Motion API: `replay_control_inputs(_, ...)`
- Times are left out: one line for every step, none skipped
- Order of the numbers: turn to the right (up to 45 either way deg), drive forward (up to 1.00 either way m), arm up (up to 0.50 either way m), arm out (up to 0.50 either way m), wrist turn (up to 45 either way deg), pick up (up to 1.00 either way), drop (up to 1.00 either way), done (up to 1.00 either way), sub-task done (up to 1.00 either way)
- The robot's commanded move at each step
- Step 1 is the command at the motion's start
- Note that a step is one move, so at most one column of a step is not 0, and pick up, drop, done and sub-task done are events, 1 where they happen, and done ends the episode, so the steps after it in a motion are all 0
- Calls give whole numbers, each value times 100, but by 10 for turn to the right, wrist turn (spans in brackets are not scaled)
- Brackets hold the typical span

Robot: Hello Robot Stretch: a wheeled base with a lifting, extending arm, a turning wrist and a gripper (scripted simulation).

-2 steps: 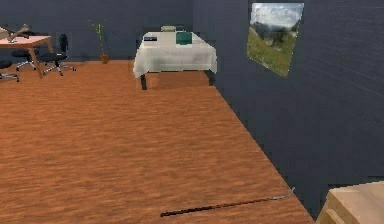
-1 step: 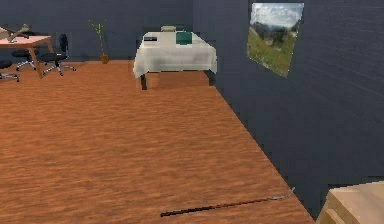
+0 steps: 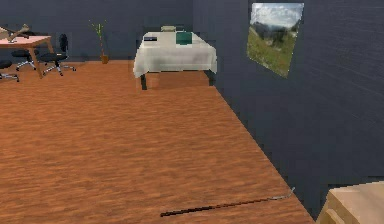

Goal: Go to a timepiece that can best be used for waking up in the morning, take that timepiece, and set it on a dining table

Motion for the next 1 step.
replay_control_inputs(0, 0, 0, 0, 0, 100, 0, 0, 0)
